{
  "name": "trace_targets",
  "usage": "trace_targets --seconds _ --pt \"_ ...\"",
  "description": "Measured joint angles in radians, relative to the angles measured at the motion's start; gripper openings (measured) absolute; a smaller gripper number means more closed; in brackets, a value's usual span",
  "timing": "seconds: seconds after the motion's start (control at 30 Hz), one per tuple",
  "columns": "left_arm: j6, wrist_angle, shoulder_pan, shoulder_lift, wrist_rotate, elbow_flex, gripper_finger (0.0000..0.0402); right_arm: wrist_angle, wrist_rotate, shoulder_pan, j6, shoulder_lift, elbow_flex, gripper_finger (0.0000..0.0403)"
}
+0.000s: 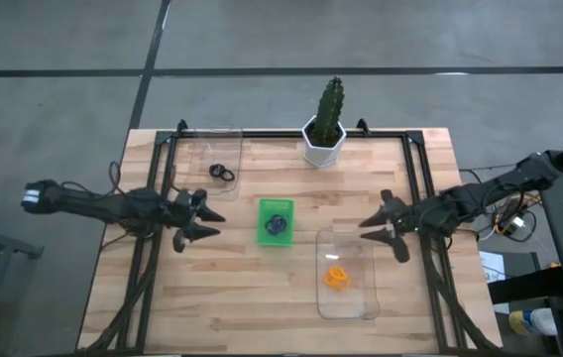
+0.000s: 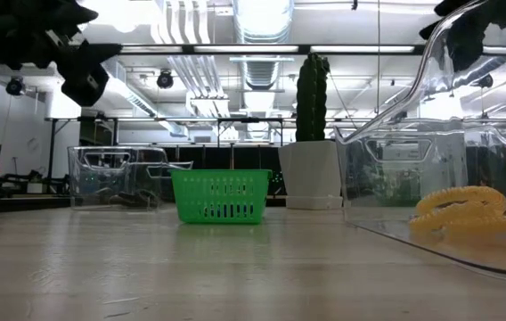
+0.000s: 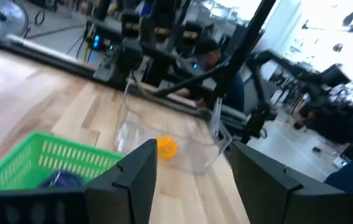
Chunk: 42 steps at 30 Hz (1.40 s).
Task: Sort spring keychains
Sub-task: Return to Home Position
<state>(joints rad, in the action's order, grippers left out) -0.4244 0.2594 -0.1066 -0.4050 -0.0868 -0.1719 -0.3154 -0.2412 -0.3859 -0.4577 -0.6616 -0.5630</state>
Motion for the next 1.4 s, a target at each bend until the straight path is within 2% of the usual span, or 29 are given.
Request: trace_targets --seconds 0.23,0.37,0.63,0.77,0.93,1.07,1.4 --pt "-0.001 0.001 0.0 0.055 0.001 0.0 0.0195 0.007 0.003 0.0 0.001 0.184 0.087 0.013" --pt "-0.002 -0.002 0.0 0.056 0.002 0.0 0.0195 -0.088 -0.001 0.0 -0.001 0.267 0.094 0.0127" --pt "0.056 -0.009 0.0 0.055 0.003 0.03 0.0195 -0.241 -0.193 0.0 -0.061 0.408 0.097 0.0136" --pt "0.113 0.054 0.0 0.055 0.014 0.078 0.0195 -0.158 -0.207 0.001 0.002 0.45 0.113 0.0135" --pt "0.113 0.227 0.0 0.056 0.041 0.162 0.0195 0.064 -0.207 0.0 0.125 0.477 0.175 0.0128" --pt "0.114 0.188 0.0 0.055 0.045 0.161 0.0195 0.197 -0.204 0.0 0.188 0.485 0.251 0.0123" --pt "0.129 0.089 0.0 0.055 0.063 0.161 0.0195 0.333 -0.203 0.0 0.184 0.485 0.402 0.0132"
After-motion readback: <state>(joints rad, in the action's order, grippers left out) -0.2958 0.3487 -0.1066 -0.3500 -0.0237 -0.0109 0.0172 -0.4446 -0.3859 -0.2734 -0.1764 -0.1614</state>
